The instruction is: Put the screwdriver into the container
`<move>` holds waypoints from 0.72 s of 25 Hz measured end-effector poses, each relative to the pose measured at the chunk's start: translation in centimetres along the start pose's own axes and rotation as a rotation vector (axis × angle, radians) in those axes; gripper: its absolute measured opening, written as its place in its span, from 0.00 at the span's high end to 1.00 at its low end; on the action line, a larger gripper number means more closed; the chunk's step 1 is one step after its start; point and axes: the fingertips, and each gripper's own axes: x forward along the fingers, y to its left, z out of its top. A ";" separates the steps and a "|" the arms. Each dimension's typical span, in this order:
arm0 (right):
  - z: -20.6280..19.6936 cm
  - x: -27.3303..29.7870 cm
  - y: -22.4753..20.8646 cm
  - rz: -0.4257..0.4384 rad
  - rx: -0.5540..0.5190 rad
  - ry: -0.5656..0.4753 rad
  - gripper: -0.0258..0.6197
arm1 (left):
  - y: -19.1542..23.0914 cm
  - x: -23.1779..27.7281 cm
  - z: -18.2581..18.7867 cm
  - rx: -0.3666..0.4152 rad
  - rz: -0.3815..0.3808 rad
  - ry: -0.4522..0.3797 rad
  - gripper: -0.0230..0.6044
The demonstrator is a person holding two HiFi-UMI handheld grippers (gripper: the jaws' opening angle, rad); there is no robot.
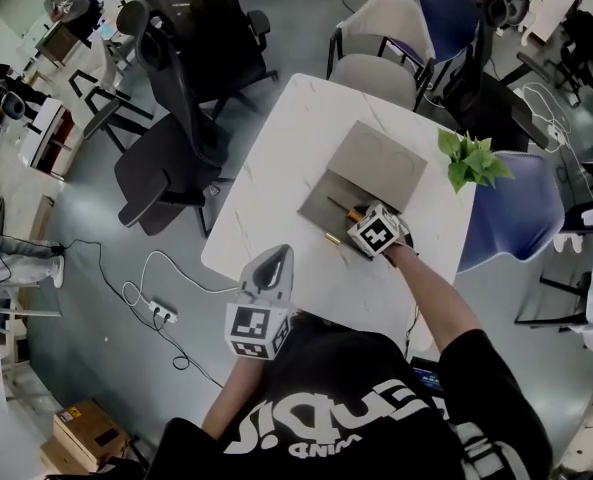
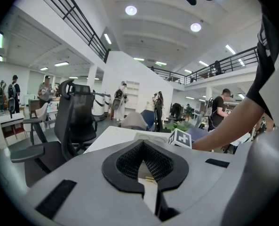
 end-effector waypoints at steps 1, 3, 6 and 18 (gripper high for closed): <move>0.0 -0.2 0.0 0.001 0.000 -0.004 0.77 | 0.0 0.0 0.0 -0.001 -0.002 0.000 0.94; 0.8 -1.2 -0.4 -0.023 -0.015 -0.037 0.78 | -0.2 0.1 0.0 -0.001 -0.006 -0.003 0.94; 2.6 -3.7 -1.0 -0.061 -0.017 -0.117 0.87 | -0.4 0.2 0.2 0.003 -0.014 -0.007 0.94; 9.4 -18.7 0.5 -0.140 0.135 -0.583 0.94 | -1.9 1.2 1.2 0.017 -0.070 -0.028 0.94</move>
